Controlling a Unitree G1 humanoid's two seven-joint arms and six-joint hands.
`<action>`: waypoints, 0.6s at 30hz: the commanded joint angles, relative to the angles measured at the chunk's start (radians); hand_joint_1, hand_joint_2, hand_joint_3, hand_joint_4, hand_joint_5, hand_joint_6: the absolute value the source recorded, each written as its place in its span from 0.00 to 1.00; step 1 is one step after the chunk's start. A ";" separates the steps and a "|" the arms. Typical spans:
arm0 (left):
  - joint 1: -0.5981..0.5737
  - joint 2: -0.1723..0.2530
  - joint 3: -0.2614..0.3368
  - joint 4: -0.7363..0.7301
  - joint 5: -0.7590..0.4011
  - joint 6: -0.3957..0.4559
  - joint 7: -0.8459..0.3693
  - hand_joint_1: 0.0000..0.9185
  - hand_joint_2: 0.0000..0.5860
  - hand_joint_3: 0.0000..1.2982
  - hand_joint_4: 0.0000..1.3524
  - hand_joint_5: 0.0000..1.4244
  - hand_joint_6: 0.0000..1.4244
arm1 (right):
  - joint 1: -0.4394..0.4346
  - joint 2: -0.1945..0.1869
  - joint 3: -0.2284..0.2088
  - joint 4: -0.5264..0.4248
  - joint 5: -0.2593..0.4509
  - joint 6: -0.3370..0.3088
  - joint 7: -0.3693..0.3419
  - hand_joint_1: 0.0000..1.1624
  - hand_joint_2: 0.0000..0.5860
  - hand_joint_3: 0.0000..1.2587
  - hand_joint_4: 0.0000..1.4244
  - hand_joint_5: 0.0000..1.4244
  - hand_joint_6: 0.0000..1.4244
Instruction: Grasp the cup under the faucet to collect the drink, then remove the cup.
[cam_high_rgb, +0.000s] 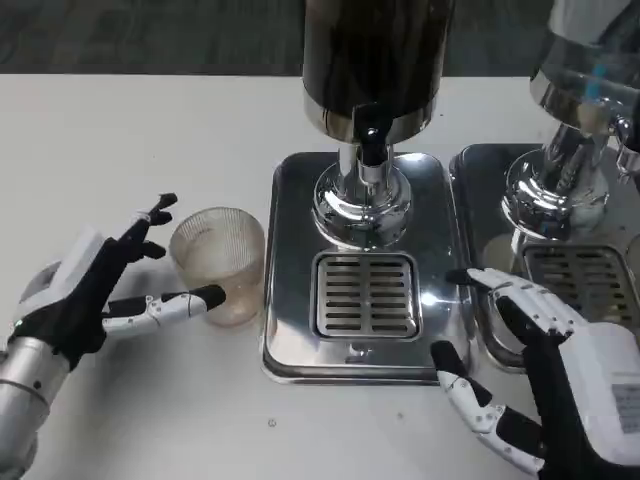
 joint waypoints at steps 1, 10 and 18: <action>-0.039 -0.012 -0.019 0.033 -0.002 -0.010 -0.016 0.41 0.08 0.08 0.11 0.23 0.21 | -0.007 -0.002 -0.001 -0.001 0.003 0.006 -0.007 0.34 0.65 0.28 0.21 0.21 0.29; -0.074 -0.025 -0.034 0.077 -0.004 -0.027 -0.023 0.39 0.08 0.08 0.11 0.23 0.22 | -0.004 0.001 0.000 0.004 0.008 0.007 -0.006 0.34 0.65 0.28 0.21 0.22 0.29; -0.097 -0.044 -0.051 0.108 -0.006 -0.025 -0.034 0.37 0.07 0.08 0.11 0.23 0.22 | -0.004 -0.001 -0.003 0.002 0.015 0.008 0.000 0.35 0.64 0.28 0.21 0.23 0.29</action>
